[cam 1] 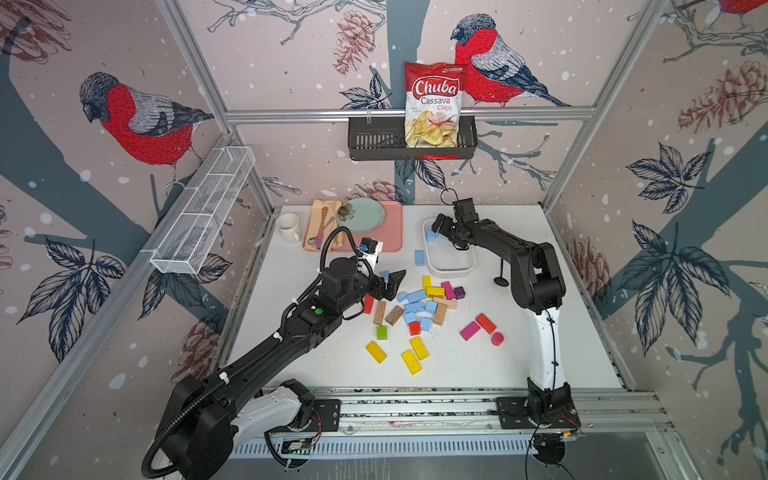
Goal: Pick out the blue building blocks
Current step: Adjust the building block in the storage box.
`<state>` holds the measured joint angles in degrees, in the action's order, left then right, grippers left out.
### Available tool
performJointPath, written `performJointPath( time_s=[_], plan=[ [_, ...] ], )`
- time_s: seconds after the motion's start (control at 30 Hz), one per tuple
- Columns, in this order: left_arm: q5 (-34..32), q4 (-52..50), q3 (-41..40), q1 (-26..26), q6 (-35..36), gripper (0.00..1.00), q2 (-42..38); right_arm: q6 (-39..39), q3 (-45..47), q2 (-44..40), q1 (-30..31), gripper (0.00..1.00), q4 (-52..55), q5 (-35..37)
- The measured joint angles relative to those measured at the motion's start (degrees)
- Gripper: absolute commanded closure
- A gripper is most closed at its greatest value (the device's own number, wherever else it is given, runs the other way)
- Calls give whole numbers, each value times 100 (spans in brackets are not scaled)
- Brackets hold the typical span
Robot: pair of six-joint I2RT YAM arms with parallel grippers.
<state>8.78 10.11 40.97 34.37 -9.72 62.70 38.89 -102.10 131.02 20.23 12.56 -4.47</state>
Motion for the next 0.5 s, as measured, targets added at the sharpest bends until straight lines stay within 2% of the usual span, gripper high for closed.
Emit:
performJointPath(
  time_s=[0.23,0.5],
  plan=[
    [15,28,11,0,-61,1,98,-11,-531,321,-9,0,127,17],
    [11,24,39,0,-151,1,216,0,-632,382,-2,0,201,-72]
  ],
)
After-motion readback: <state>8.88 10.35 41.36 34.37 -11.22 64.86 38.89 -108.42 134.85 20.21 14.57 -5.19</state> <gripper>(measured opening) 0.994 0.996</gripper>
